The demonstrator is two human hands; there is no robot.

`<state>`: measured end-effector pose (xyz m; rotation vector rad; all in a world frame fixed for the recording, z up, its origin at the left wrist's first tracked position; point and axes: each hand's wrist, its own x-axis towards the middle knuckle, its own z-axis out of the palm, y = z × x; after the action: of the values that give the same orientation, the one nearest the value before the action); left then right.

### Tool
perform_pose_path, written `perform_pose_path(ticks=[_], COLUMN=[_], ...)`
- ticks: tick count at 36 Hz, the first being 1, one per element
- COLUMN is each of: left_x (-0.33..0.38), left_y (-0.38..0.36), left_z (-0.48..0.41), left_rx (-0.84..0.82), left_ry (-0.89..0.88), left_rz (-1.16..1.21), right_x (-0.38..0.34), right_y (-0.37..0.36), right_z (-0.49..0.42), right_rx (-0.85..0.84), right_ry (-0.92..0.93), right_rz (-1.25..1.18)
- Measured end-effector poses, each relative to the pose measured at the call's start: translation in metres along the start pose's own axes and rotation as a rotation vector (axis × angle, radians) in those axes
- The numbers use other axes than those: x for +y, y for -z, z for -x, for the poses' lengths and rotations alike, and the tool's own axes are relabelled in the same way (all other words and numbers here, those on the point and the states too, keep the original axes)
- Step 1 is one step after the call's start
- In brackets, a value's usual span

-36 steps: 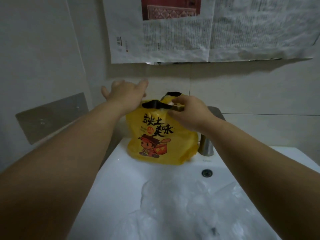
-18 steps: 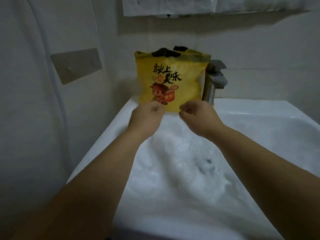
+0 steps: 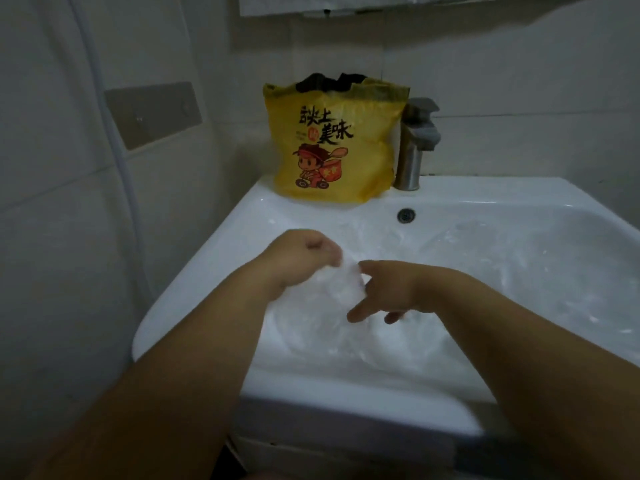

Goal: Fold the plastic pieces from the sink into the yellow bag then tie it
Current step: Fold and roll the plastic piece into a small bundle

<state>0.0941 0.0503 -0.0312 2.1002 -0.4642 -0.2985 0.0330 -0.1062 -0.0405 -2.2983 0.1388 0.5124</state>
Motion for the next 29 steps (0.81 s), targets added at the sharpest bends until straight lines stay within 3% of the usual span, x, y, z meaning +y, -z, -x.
perform_pose_path(ticks=[3,6,11,16,19,23,27,29], left_x=[0.019,0.038,0.056,0.051,0.05,0.045,0.042,0.041], left_y=[0.001,0.0,-0.001,-0.028,-0.044,-0.062,-0.06,-0.058], left_z=[0.0,-0.004,-0.01,-0.01,-0.01,-0.014,-0.021,-0.023], left_rx=[0.05,0.043,-0.016,-0.174,-0.267,-0.208,-0.01,0.042], left_ry=[-0.083,-0.061,0.102,0.192,0.112,-0.003,-0.02,-0.023], left_rz=[0.229,0.525,0.906,1.325,1.179,0.805,0.849,0.832], right_x=[-0.008,-0.013,-0.005,0.019,0.028,0.028,0.024,0.021], right_y=[0.012,0.028,0.048,0.045,0.039,0.037,0.039,0.042], right_z=[0.008,0.021,0.034,0.03,0.026,0.021,0.024,0.029], right_rx=[0.192,0.384,0.508,0.682,0.732,0.825,0.908,0.854], right_ry=[0.15,0.264,0.232,0.136,0.089,0.114,0.154,0.202], right_rz=[-0.101,-0.376,-0.71,-0.706,-0.664,-0.525,-0.447,-0.482])
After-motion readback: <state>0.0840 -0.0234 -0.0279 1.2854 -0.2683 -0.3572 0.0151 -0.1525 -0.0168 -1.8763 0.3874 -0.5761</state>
